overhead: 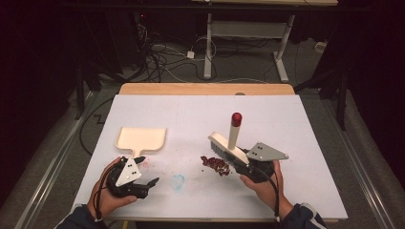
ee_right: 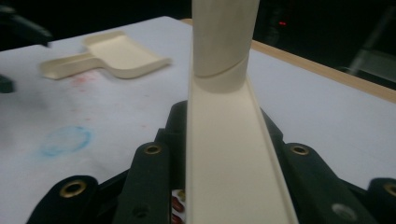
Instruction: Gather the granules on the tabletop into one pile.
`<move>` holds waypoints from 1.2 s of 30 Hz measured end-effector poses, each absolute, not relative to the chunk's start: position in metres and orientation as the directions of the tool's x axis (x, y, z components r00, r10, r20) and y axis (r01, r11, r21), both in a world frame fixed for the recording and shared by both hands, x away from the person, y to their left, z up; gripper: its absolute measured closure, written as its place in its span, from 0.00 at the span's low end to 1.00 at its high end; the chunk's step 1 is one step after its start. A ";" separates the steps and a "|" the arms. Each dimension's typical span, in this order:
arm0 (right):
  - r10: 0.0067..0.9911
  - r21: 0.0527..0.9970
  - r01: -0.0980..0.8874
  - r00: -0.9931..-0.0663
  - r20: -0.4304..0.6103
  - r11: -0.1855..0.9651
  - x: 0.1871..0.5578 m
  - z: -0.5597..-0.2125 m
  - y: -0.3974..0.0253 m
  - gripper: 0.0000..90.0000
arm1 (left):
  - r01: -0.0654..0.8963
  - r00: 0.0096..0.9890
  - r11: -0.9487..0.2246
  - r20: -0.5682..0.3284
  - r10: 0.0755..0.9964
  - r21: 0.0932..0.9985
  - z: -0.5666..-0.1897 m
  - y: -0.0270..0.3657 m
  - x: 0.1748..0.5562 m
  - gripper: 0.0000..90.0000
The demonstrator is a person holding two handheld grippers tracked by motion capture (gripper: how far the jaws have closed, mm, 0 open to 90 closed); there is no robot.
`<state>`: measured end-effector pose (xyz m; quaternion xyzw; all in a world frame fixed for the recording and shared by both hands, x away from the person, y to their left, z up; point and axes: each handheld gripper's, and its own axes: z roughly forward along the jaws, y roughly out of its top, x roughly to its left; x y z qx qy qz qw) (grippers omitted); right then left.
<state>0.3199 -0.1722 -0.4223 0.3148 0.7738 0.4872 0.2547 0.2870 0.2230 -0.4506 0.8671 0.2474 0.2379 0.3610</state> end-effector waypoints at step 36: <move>0.876 0.905 0.289 -0.455 -0.157 0.313 0.313 -0.462 -0.109 0.75 | 0.252 0.773 -0.628 0.237 0.589 0.737 -0.451 0.221 0.287 0.20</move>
